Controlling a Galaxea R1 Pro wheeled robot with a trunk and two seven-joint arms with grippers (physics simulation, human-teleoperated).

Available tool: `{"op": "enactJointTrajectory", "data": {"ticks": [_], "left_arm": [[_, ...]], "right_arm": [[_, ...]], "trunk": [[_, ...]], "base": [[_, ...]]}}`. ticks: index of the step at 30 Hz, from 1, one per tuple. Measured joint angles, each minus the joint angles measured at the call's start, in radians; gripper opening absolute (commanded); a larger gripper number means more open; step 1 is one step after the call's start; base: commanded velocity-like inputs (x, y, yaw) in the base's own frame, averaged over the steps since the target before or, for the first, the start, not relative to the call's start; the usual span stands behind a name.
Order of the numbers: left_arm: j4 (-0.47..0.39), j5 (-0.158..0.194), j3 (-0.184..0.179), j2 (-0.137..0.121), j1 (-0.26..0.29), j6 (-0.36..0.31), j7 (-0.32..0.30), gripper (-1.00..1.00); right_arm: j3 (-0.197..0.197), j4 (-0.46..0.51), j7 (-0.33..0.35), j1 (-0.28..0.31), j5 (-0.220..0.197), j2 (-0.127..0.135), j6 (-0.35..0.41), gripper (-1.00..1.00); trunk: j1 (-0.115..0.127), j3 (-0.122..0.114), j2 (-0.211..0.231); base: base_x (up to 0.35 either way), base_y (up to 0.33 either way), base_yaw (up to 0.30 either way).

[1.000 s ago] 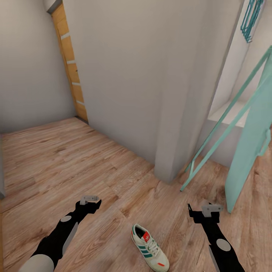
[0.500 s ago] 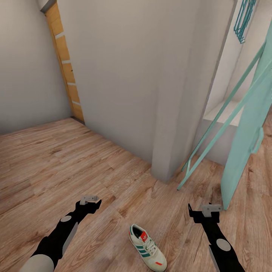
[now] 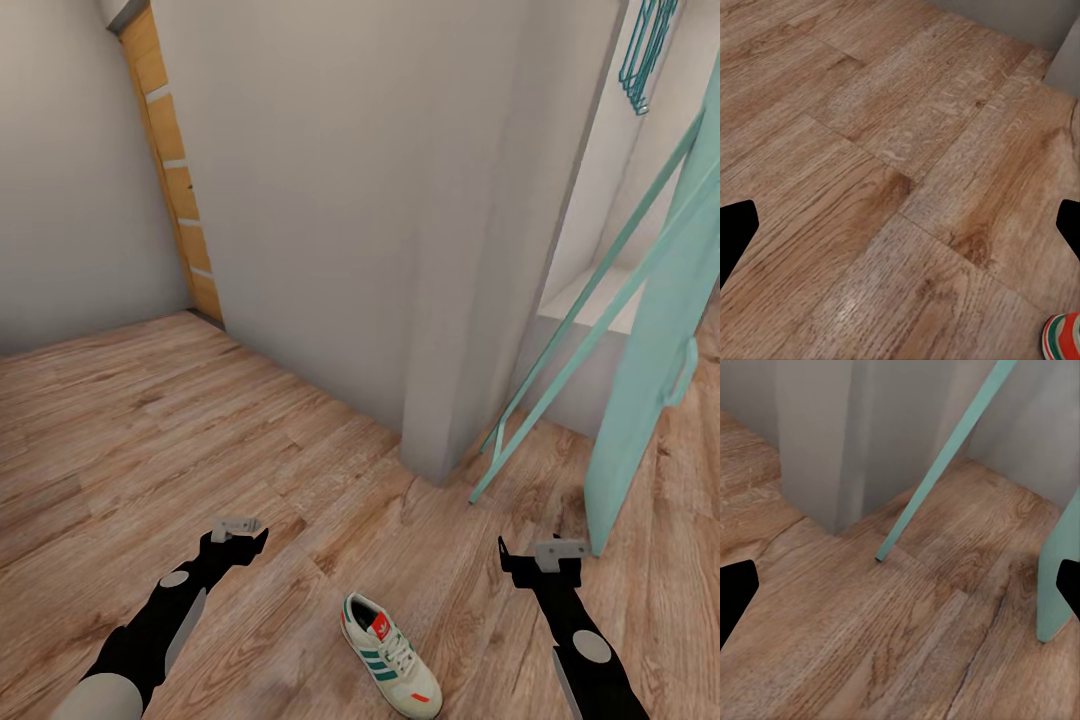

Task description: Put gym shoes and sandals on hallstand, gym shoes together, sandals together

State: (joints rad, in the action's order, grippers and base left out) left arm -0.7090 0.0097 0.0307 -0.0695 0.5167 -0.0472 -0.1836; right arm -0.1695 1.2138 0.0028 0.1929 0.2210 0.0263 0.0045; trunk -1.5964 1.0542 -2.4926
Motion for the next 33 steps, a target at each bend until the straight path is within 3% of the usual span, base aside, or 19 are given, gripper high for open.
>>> {"op": "enactJointTrajectory", "data": {"ticks": [14, 33], "left_arm": [[0.000, 0.000, 0.000, -0.001, 0.000, 0.000, 0.000, 1.00], [0.000, 0.000, 0.000, -0.001, 0.000, -0.001, 0.000, 1.00]], "right_arm": [[0.000, 0.002, 0.000, 0.000, -0.001, 0.000, 0.001, 1.00], [0.000, 0.002, 0.000, 0.000, 0.000, 0.000, 0.001, 1.00]], "trunk": [[0.000, -0.001, 0.000], [0.000, -0.012, 0.000]], "base": [[0.000, 0.027, -0.058], [0.000, 0.234, -0.233]]}}
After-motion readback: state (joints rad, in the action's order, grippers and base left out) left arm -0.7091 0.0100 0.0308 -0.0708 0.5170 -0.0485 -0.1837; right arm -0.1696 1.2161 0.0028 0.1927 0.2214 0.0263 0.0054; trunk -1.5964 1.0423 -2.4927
